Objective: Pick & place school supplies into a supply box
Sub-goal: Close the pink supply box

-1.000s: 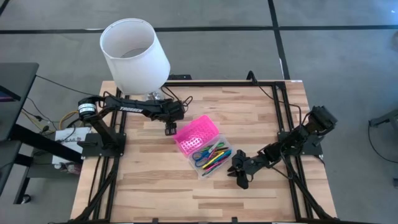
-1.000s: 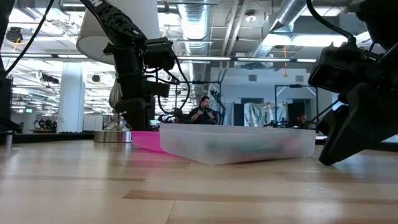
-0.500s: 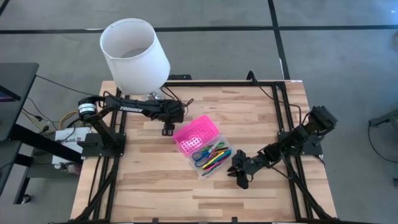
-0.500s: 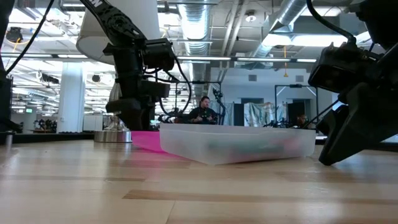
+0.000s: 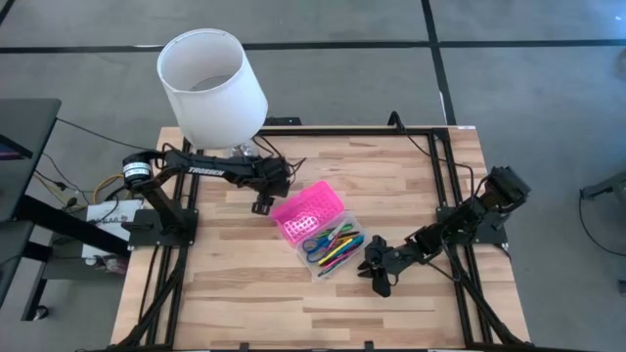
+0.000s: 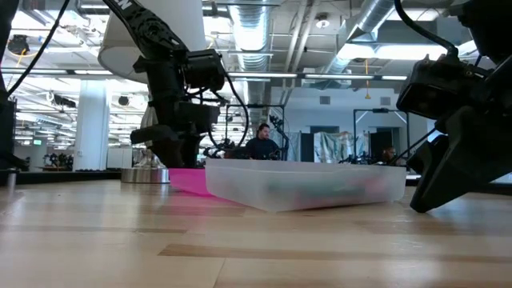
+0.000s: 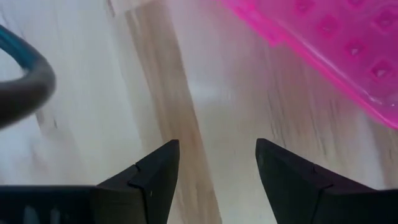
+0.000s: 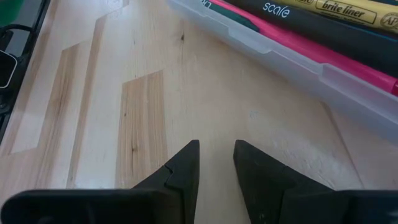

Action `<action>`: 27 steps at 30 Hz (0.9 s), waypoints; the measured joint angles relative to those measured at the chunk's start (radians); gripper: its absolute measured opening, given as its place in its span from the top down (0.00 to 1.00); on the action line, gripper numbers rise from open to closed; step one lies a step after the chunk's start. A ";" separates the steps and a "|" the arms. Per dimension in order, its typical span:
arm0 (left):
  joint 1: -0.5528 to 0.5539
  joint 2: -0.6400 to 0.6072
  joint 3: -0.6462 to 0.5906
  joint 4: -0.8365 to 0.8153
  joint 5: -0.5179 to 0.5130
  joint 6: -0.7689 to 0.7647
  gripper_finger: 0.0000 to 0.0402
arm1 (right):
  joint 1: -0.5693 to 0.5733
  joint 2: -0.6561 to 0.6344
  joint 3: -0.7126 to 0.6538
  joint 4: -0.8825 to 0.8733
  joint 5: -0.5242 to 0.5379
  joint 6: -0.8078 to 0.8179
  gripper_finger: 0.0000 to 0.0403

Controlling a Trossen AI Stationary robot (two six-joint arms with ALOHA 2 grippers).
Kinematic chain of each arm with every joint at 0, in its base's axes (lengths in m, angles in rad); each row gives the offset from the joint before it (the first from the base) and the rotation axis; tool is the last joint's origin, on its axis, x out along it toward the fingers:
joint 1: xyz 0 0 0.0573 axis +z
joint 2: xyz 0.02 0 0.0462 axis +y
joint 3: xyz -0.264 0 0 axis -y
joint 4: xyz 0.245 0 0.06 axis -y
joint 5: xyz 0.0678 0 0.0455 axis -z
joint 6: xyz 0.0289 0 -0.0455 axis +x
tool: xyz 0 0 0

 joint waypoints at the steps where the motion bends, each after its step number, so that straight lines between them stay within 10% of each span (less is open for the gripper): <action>1: 0.002 0.000 0.000 0.004 0.009 0.020 0.48 | 0.000 0.000 0.000 0.000 0.000 0.000 0.75; 9: 0.038 0.000 0.000 0.066 0.189 0.100 0.48 | 0.000 0.000 0.000 0.001 0.001 0.000 0.75; 27: 0.040 -0.002 -0.125 0.231 0.190 0.121 0.48 | -0.011 0.000 0.000 0.002 0.003 -0.003 0.75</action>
